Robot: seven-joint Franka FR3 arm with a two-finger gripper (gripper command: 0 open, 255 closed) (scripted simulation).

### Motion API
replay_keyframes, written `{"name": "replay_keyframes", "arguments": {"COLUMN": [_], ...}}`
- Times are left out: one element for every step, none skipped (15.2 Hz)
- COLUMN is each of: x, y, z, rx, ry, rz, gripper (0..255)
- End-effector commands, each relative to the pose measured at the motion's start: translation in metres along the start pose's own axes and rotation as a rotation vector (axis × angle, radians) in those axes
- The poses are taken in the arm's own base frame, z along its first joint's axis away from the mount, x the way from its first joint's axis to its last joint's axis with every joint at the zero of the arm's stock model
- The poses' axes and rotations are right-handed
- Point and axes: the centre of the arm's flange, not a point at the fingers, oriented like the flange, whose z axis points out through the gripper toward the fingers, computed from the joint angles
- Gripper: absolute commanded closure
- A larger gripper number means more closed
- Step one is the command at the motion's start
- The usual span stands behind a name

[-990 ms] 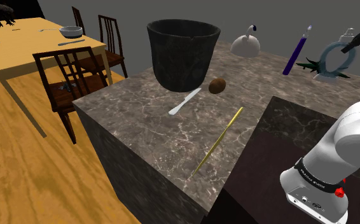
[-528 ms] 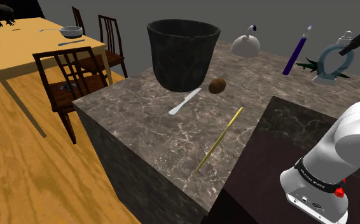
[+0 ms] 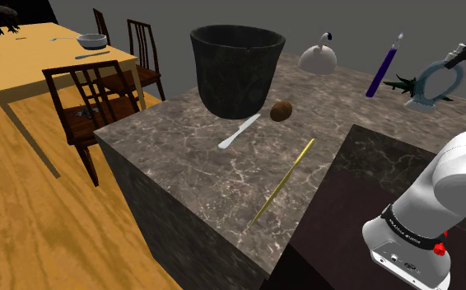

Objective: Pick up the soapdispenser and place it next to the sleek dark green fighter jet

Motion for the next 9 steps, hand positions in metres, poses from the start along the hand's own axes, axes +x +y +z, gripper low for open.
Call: {"name": "replay_keyframes", "arguments": {"x": [0.001,0.001,0.001,0.001,0.001,0.001,0.001,0.001,0.001], "y": [0.000,0.000,0.000,0.000,0.000,0.000,0.000,0.000,0.000], "z": [-0.020,-0.033,-0.043,-0.043,-0.043,-0.043,-0.043,-0.043,-0.043], "rx": [0.001,0.001,0.001,0.001,0.001,0.001,0.001,0.001,0.001], "ry": [0.000,0.000,0.000,0.000,0.000,0.000,0.000,0.000,0.000], "rz": [0.000,0.000,0.000,0.000,0.000,0.000,0.000,0.000,0.000], "gripper": [0,0,0,0,0,0,0,0,0]}}
